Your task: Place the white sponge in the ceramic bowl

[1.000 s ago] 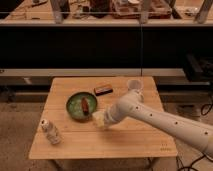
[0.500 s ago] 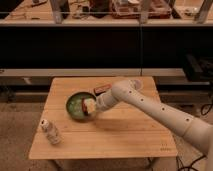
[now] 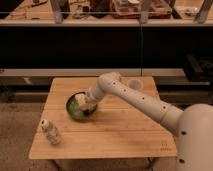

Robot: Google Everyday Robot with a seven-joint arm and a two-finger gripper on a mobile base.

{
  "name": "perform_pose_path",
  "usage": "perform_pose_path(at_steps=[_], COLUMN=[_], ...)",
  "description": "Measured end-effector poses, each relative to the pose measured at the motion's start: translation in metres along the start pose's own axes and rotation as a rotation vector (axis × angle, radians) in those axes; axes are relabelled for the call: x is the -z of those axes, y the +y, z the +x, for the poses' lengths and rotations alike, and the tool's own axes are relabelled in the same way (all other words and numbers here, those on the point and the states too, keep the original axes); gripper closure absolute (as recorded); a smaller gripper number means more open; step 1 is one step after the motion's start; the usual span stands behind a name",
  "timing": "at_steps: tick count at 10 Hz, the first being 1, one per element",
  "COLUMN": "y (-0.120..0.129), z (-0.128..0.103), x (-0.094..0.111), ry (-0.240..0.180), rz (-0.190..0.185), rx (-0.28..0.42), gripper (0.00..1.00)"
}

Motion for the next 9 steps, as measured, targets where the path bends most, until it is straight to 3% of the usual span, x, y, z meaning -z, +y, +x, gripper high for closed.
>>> perform_pose_path(at_steps=[3,9], y=[0.0012,0.0018], z=[0.0128,0.0097], x=[-0.0085,-0.0050], ry=[0.000,-0.004], rz=[-0.006,0.008], rx=[0.011,0.015], gripper=[0.23,0.20])
